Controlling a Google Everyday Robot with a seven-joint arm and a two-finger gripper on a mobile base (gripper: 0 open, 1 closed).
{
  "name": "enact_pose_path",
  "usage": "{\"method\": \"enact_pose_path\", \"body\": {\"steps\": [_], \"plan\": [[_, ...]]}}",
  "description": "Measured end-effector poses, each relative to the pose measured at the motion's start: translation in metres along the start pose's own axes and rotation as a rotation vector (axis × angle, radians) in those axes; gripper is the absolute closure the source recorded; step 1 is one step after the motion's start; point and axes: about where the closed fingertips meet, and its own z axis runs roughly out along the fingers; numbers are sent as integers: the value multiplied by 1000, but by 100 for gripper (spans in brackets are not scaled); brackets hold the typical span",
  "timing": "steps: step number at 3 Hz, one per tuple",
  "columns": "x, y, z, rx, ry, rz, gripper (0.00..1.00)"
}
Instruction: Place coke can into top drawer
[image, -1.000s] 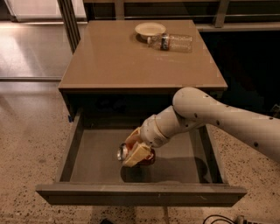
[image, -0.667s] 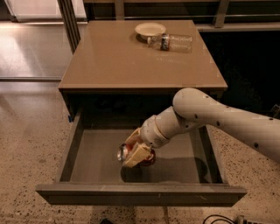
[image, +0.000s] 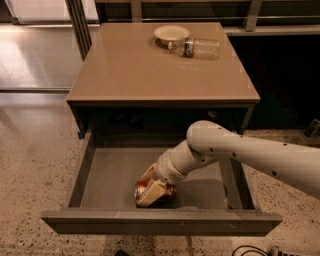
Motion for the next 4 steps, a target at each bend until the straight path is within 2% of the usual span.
{"method": "enact_pose_path", "body": {"steps": [1,2,3,4], "plan": [[6,-2,5,-6,8,16,100],[6,-2,5,-6,8,16,82],[6,-2,5,-7,8,16,50],[6,-2,5,-7,8,16,27]]}}
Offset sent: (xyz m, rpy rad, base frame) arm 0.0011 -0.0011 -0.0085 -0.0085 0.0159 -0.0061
